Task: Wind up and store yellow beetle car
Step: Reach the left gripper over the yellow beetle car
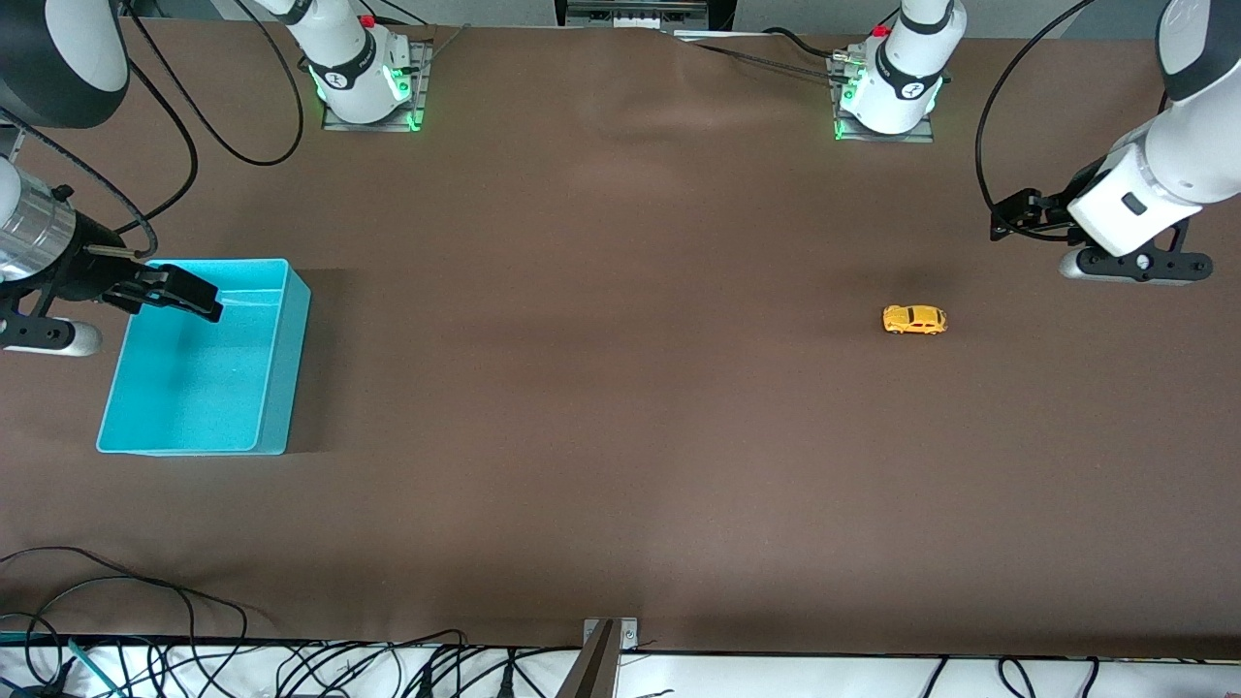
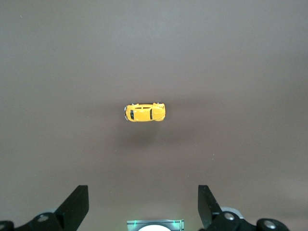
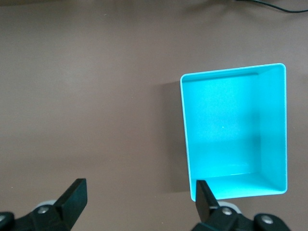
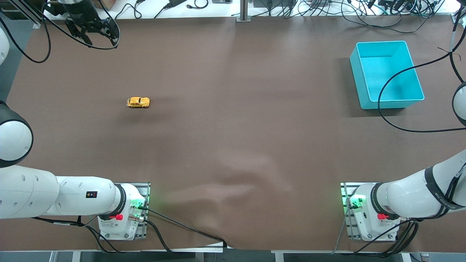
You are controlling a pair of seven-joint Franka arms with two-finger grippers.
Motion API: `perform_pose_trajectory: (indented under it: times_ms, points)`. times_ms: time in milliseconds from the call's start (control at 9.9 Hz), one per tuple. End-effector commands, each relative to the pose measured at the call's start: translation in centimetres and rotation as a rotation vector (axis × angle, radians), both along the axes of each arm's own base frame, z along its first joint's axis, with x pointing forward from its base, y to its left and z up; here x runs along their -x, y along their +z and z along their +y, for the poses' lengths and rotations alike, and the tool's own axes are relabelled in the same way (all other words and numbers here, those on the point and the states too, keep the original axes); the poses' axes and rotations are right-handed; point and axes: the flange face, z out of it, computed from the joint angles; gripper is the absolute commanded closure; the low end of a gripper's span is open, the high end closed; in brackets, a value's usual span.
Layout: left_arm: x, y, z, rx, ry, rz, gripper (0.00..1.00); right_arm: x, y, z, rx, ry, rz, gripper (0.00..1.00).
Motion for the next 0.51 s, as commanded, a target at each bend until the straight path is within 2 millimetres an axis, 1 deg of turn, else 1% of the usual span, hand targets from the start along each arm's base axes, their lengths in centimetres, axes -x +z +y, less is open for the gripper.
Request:
perform_pose_trajectory:
  times_ms: [0, 101, 202, 404]
  points:
    - [0.8, -3.4, 2.1, -0.016, 0.026, -0.039, 0.00, 0.3, 0.3, 0.0, 0.003, 0.013, -0.002, 0.00]
    - [0.7, -5.2, 2.7, -0.015, 0.037, -0.061, 0.00, 0.2, 0.2, 0.0, 0.003, 0.013, -0.001, 0.00]
    - [1.0, -6.6, 2.7, -0.013, 0.037, -0.084, 0.00, 0.2, 0.2, -0.1, 0.005, 0.013, -0.001, 0.00]
    - [1.8, -10.1, 2.6, -0.011, 0.032, -0.123, 0.00, 0.2, 0.0, -0.5, 0.005, 0.007, 0.005, 0.00]
